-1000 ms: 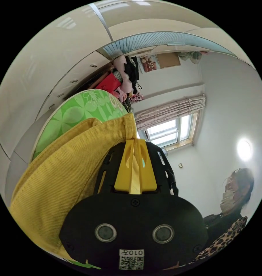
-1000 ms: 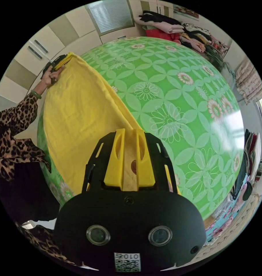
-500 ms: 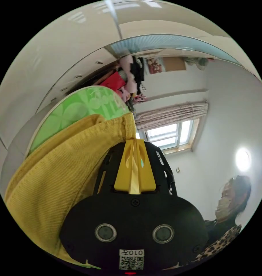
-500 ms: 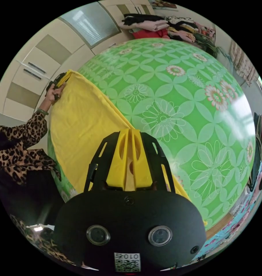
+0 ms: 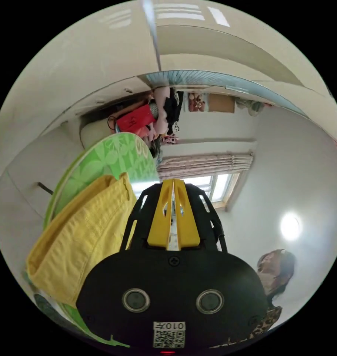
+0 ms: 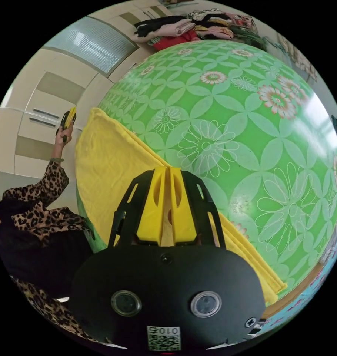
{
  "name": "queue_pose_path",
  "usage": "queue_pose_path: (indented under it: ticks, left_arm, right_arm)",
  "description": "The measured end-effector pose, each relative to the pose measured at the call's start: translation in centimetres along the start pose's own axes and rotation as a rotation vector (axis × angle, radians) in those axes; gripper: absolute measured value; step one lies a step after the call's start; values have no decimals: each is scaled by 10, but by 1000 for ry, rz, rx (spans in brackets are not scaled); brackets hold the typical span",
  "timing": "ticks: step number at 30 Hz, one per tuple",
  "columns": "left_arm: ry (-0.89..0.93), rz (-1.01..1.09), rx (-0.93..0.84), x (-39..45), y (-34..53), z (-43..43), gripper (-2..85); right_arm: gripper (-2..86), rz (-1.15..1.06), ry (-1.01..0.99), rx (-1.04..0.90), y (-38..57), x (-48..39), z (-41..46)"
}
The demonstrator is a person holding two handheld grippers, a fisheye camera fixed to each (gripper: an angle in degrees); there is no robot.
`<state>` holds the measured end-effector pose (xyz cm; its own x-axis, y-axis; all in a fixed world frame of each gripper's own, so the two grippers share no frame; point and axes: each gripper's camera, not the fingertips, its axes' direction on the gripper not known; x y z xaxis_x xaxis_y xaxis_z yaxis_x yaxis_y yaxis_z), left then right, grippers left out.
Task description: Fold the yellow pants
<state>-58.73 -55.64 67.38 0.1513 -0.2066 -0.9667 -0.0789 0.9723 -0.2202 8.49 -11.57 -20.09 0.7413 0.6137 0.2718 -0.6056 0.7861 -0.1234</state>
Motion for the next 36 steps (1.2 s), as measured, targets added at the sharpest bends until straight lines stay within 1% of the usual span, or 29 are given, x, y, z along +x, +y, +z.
queue_pose_path:
  ticks: [1,2,3,4,6,9,10,11,12,14,15,17,20,22,24,26,27,29,30,32,34,36]
  left_arm:
    - [-26,28,-6,9,3,-2,-2]
    - [-111,99,-18,28,13,-6,-2]
    - [-210,171,-40,47,25,-9,-2]
    - [-253,202,-48,55,32,-11,-2]
    - [-387,279,-52,80,64,-23,-2]
    - [-578,296,-21,98,104,-43,-1]
    - [-585,316,-26,104,112,-44,-1]
    - [-573,379,-68,118,126,-39,-1]
    - [-561,450,-145,132,137,-25,-1]
    - [-560,502,-240,144,151,2,-1]
    - [-565,518,-300,145,158,18,-1]
    - [-631,488,-336,135,164,31,-2]
    - [-642,381,-355,117,168,28,-2]
    - [-638,379,-345,126,171,24,-1]
    - [-684,413,-308,154,173,20,-1]
    - [-632,439,-281,178,176,20,-1]
    - [-590,458,-286,193,180,27,-1]
    - [-523,490,-322,215,189,49,-1]
    - [-476,516,-375,228,199,71,-1]
    - [-409,554,-464,245,215,109,-1]
    - [-333,589,-552,261,230,151,-1]
    - [-150,628,-730,289,253,221,-1]
  right_arm:
    - [36,23,-14,75,17,0,-14]
    - [35,50,-81,153,38,2,-29]
    - [35,62,-118,190,50,3,-37]
    - [36,84,-161,257,76,0,-50]
    - [40,132,-131,319,120,-10,-64]
    - [55,297,-72,388,204,-22,-83]
    - [57,392,-68,445,244,-24,-93]
    - [58,487,-78,509,286,-26,-103]
    - [58,535,-79,541,307,-27,-109]
    - [63,727,-46,615,384,-33,-126]
    - [65,772,-38,623,401,-35,-129]
    - [77,912,-19,638,456,-41,-137]
    - [87,1014,-10,673,502,-47,-142]
    - [87,1014,-60,688,516,-48,-144]
    - [88,987,-74,687,519,-52,-145]
    - [91,970,-1,604,509,-54,-150]
    - [92,978,34,593,508,-55,-153]
    - [90,999,168,574,507,-61,-166]
    - [90,1000,186,565,508,-61,-169]
    - [92,1007,179,487,511,-59,-170]
    - [92,1014,170,485,520,-62,-172]
    - [91,1029,159,499,532,-66,-175]
